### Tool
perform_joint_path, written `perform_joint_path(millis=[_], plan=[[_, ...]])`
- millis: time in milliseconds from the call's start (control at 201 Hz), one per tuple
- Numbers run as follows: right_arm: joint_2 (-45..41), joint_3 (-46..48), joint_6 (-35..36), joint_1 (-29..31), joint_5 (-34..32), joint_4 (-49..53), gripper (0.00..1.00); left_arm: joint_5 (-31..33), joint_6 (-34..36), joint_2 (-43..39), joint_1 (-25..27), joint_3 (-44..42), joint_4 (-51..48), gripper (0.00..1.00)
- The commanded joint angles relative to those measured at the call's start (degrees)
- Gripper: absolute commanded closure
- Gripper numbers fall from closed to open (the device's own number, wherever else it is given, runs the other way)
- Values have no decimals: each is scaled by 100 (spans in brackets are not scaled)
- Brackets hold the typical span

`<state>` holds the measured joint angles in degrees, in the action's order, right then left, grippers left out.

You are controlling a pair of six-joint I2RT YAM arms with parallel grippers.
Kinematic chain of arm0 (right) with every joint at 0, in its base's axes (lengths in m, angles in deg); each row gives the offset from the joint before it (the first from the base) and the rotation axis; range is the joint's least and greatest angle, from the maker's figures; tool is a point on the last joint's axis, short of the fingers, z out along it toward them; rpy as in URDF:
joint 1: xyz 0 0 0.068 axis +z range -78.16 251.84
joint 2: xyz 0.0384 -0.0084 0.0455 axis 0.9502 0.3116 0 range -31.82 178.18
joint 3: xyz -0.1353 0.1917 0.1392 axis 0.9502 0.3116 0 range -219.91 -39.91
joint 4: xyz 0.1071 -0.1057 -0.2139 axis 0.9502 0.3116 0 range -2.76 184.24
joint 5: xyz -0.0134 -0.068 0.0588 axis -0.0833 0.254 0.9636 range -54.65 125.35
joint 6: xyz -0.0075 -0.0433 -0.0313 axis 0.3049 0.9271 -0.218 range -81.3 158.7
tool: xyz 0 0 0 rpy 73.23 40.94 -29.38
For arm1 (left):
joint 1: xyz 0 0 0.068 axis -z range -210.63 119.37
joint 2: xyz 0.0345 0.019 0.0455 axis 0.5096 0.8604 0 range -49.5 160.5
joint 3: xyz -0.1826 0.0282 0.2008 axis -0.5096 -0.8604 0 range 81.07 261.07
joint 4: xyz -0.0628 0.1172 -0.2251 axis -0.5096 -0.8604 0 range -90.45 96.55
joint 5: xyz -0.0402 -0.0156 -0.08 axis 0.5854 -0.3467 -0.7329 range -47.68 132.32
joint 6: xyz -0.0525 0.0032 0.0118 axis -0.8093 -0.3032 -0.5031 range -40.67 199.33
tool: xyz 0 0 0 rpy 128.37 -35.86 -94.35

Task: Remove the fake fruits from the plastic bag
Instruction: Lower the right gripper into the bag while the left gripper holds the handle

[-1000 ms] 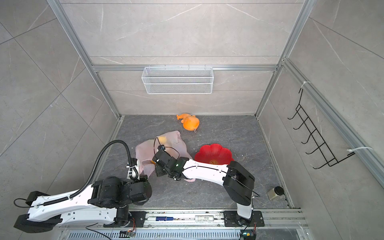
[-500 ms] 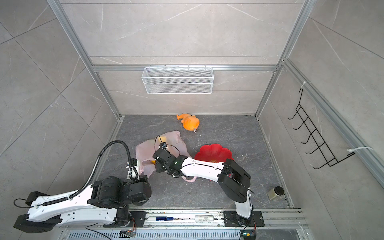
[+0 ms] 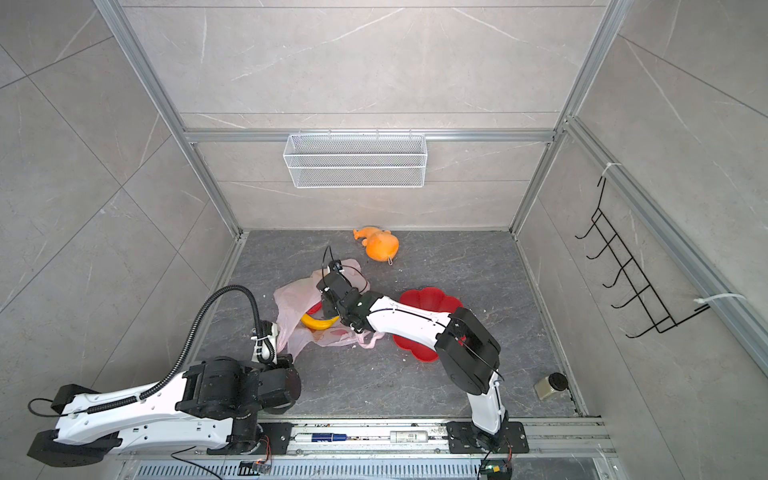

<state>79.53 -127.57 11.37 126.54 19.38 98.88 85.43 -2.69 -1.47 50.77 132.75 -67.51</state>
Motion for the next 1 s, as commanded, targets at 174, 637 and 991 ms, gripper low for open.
perform_joint_path(millis=[174,637,991], plan=[[336,-989,1152,-50,-306,-103,72,-73,-394,-55,127,-465,255,100],[535,-1522,2044,-405,-415,-101,69,105,-688,82,488,-512,270,100],[-286,-1037,1771,-437,577,520,61,572,-689,60,492,-19,36,100]])
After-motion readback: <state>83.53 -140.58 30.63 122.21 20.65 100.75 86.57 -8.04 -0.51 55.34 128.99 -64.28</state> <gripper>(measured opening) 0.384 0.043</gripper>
